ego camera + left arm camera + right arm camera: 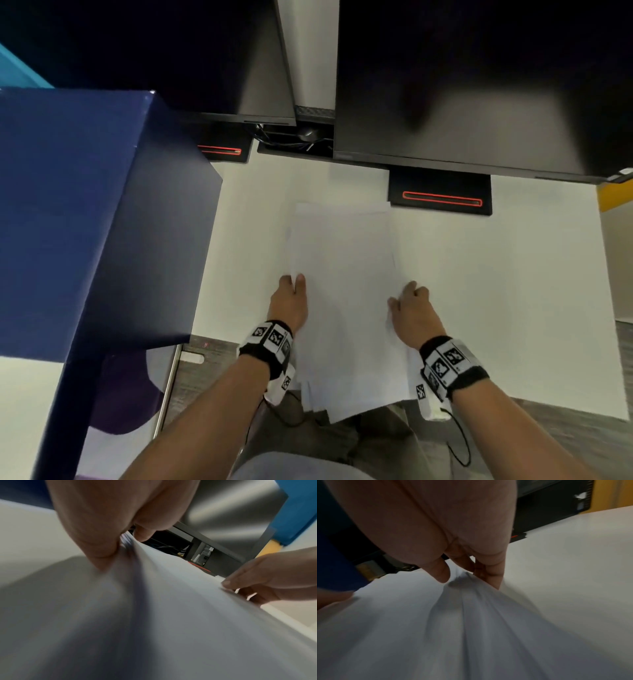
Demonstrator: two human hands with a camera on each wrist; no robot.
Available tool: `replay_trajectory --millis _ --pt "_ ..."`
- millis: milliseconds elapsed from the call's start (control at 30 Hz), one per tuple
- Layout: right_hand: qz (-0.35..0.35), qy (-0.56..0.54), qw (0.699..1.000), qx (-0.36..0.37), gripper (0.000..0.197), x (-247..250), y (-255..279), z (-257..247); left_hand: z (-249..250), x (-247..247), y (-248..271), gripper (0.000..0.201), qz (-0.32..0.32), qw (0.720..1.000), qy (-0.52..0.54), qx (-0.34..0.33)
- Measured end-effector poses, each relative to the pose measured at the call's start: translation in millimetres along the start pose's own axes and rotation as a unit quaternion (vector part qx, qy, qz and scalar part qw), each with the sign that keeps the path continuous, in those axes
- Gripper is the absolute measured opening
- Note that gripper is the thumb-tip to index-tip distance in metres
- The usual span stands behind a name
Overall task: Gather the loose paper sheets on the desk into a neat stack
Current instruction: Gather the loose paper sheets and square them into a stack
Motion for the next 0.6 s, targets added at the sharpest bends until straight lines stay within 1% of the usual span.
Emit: replay_trajectory --millis 67,133,167,200,233,300,367,400,467,533,600 --pt "-0.011 0.002 1.0 0.018 0.046 -3 6 -12 11 -10 6 0.055 0.003 0.999 0.053 0.002" --pt "0.005 -0.036 0.999 0.032 0.04 8 10 -13 17 -7 6 0.054 0.017 0.994 0.105 0.011" --pt "0.018 -0.048 0.998 0.04 0.038 12 9 -6 15 -3 6 0.051 0.02 0.993 0.116 0.013" --pt "0.029 -0.057 0.997 0.036 0.039 15 13 4 9 3 6 0.049 0.018 0.995 0.1 0.01" --pt "0.035 -0.059 0.997 0.031 0.039 17 18 14 0 9 8 0.046 0.006 0.999 0.05 0.002" --pt "0.015 -0.022 1.0 0.01 0.037 14 30 30 -22 15 14 0.043 -0.019 0.998 -0.065 -0.008" --pt "-0.014 0.031 0.999 0.011 0.038 6 44 30 -38 12 22 0.043 -0.047 0.989 -0.139 -0.003" --pt "-0.023 0.041 0.999 0.018 0.038 2 51 25 -41 7 26 0.044 -0.059 0.987 -0.151 0.002" --pt "-0.018 0.02 0.999 0.044 0.037 -1 57 16 -40 -4 32 0.051 -0.069 0.989 -0.127 0.008" --pt "-0.006 -0.034 0.999 0.035 0.036 5 61 13 -34 -8 35 0.053 -0.047 0.996 -0.069 0.006" --pt "0.028 -0.086 0.996 0.014 0.033 12 63 20 -37 -4 34 0.046 -0.011 0.999 -0.043 0.0"
Point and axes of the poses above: each hand's wrist, its own y-axis away from the middle knuckle, its own x-axis out of the back of the hand, z = x × y, the point moved 1 cm from there along -y, towards the middle knuckle, and after that the axes turned 2 degrees about -z, right-handed, at the moved point
